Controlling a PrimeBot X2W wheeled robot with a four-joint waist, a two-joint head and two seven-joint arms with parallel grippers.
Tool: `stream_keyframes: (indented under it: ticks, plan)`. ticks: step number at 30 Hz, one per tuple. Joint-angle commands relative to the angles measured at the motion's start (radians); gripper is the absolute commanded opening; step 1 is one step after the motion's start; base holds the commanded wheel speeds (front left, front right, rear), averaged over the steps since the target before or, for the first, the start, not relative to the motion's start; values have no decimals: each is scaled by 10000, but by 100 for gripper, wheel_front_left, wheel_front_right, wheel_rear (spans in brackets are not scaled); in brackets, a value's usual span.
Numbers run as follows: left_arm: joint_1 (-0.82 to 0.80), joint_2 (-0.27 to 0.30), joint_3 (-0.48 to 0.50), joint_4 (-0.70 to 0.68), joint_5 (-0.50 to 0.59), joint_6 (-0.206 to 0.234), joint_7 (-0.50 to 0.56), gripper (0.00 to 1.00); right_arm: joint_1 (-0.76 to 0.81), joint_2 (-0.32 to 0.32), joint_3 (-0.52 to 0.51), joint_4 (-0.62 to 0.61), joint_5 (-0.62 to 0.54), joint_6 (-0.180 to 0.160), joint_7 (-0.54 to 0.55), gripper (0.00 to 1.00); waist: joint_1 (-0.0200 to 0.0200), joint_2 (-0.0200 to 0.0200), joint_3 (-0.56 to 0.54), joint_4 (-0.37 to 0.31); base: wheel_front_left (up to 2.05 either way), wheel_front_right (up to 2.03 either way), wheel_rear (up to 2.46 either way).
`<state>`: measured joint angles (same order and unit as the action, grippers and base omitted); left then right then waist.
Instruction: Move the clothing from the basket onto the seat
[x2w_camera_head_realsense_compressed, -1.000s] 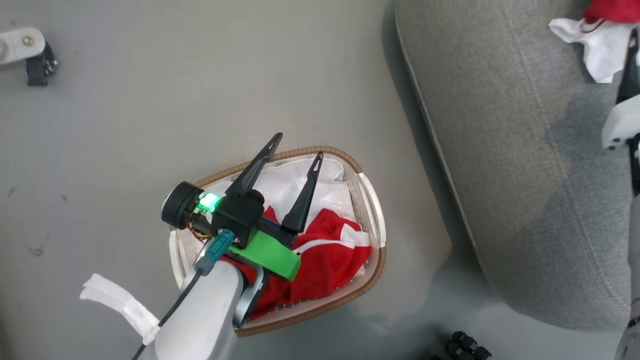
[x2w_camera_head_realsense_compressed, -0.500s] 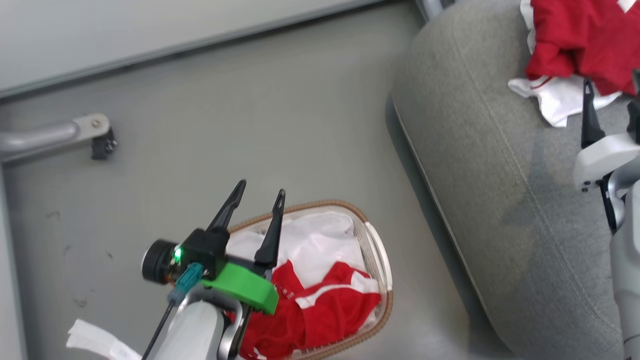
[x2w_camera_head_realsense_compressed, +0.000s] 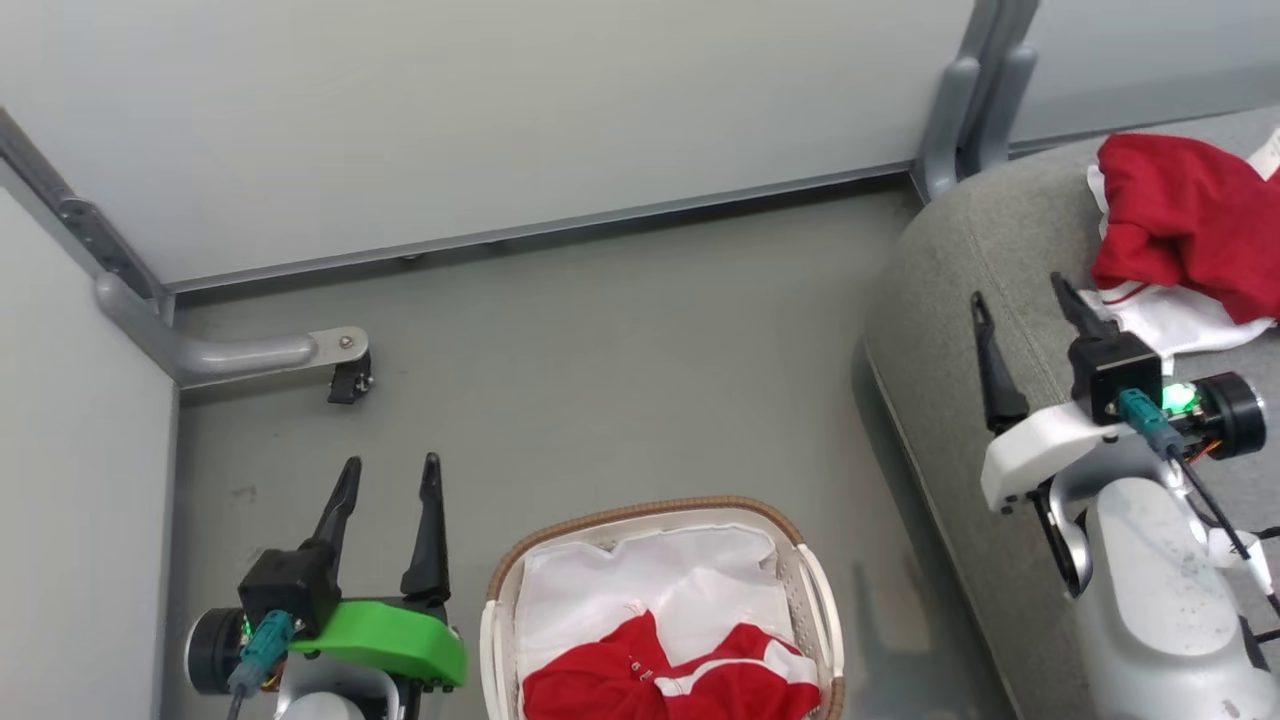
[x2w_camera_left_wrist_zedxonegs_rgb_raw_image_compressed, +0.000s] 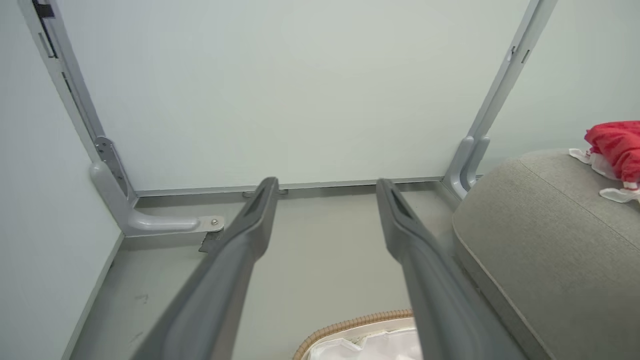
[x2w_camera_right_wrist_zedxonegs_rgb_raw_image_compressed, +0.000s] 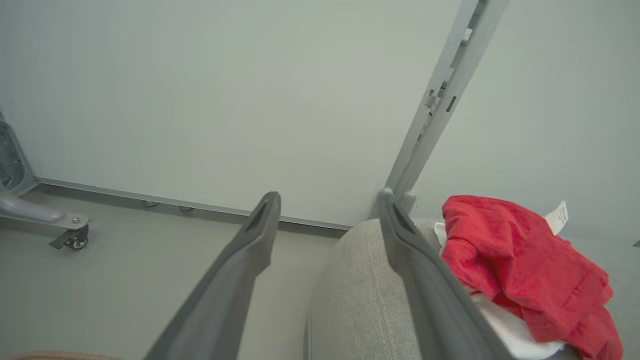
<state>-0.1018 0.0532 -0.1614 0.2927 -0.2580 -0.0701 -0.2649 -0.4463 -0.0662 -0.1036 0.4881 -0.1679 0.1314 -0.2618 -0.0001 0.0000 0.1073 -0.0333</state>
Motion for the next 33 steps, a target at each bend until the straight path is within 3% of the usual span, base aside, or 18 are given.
stream_keyframes:
  ticks: [1,13,24,33]
  plan:
    - [216,0,164,-70,-56,80,9,100,304,35,125,-120,167,-14,-49,100,1,0,-493,535,0,0,0]
    - [1429,-26,861,-221,-109,155,7,100,2377,134,1242,-981,2127,-12,-49,100,1,0,-1034,1144,0,0,0]
    - [1852,-24,832,-243,-241,343,9,100,3577,137,1532,-1354,2650,-12,-49,100,1,0,-1387,1101,0,0,0]
    - [1815,-24,788,-119,-211,341,7,100,3611,137,1586,-1378,2723,-12,-49,100,1,0,-1472,976,0,0,0]
